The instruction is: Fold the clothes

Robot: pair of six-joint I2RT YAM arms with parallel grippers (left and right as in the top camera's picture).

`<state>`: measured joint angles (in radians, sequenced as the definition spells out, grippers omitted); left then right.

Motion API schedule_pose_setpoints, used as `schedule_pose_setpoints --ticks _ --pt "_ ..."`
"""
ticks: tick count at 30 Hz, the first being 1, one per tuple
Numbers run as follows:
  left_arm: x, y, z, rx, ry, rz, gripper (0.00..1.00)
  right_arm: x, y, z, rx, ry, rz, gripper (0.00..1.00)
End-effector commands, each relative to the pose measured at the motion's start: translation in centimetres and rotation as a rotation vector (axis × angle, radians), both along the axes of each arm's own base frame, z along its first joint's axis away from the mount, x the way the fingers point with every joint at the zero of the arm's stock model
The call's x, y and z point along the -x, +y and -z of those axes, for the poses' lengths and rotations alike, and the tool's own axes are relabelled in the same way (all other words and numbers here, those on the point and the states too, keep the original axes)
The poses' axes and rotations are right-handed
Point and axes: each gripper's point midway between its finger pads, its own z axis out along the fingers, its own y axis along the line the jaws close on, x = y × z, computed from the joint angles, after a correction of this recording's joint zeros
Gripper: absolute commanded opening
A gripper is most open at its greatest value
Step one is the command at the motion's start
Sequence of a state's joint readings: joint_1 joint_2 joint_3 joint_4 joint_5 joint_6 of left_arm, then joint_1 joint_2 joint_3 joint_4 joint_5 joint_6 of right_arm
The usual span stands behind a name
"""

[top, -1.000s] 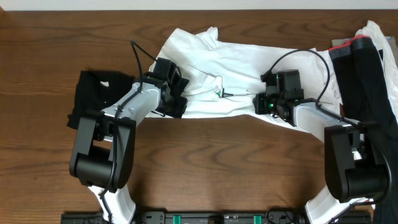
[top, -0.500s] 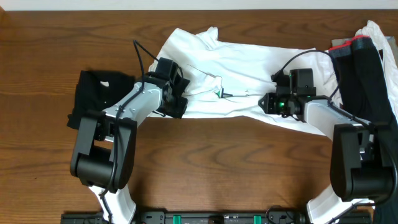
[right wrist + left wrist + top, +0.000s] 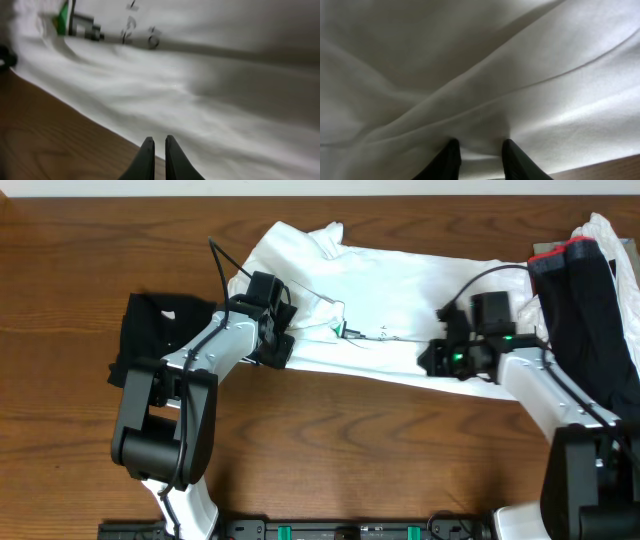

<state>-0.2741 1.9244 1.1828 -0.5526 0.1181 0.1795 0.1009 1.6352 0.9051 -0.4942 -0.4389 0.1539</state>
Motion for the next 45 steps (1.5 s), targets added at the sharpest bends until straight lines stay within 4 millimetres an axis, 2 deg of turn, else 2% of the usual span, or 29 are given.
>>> schedule_pose_setpoints --ticks 1,4,6,10,13,17,20,22,25,28,31,35,38,45 --pt "0.4 1.5 0.7 -0.053 0.014 -0.023 0.34 1.2 0.2 2.2 0.072 0.065 0.009 0.08" --pt "0.4 1.5 0.7 -0.054 0.014 -0.024 0.35 1.8 -0.2 3.4 0.115 0.110 0.021 0.09" --pt "0.4 1.6 0.7 -0.058 0.013 -0.024 0.35 2.1 -1.4 4.2 0.182 0.132 0.039 0.10" --pt "0.2 2.2 0.7 -0.091 0.004 -0.029 0.36 2.8 -3.4 4.9 0.278 0.163 0.070 0.10" --pt "0.0 3.1 0.5 -0.140 -0.010 -0.038 0.36 3.7 -3.8 5.1 0.291 0.202 0.067 0.09" --pt "-0.6 3.1 -1.2 -0.138 -0.051 -0.044 0.38 4.9 -3.0 4.6 0.254 0.227 -0.001 0.10" --pt "-1.2 2.7 -4.3 -0.106 -0.112 -0.079 0.42 4.7 -1.5 3.0 0.173 0.174 -0.073 0.11" --pt "-1.1 1.7 -6.2 -0.036 -0.135 -0.084 0.45 4.3 -0.8 1.6 0.132 0.132 -0.082 0.10" --pt "-0.2 -1.4 -8.7 0.132 -0.140 -0.063 0.46 3.5 0.3 -0.9 0.062 0.047 -0.094 0.07" --pt "0.4 -4.5 -9.8 0.259 -0.123 -0.050 0.46 2.4 0.8 -2.4 0.024 -0.013 -0.061 0.09" --pt "0.9 -6.5 -9.0 0.286 -0.103 -0.033 0.45 1.4 1.2 -2.5 0.014 -0.044 -0.048 0.09" --pt "1.6 -8.4 -6.4 0.282 -0.033 -0.054 0.32 0.3 2.1 -1.2 0.008 -0.055 -0.059 0.07" --pt "1.8 -9.3 -4.4 0.275 0.004 -0.065 0.27 -0.3 3.1 0.1 -0.004 -0.054 -0.079 0.07" --pt "2.3 -9.3 -0.7 0.241 0.081 -0.088 0.26 -0.5 5.5 2.3 -0.068 -0.038 -0.140 0.06"
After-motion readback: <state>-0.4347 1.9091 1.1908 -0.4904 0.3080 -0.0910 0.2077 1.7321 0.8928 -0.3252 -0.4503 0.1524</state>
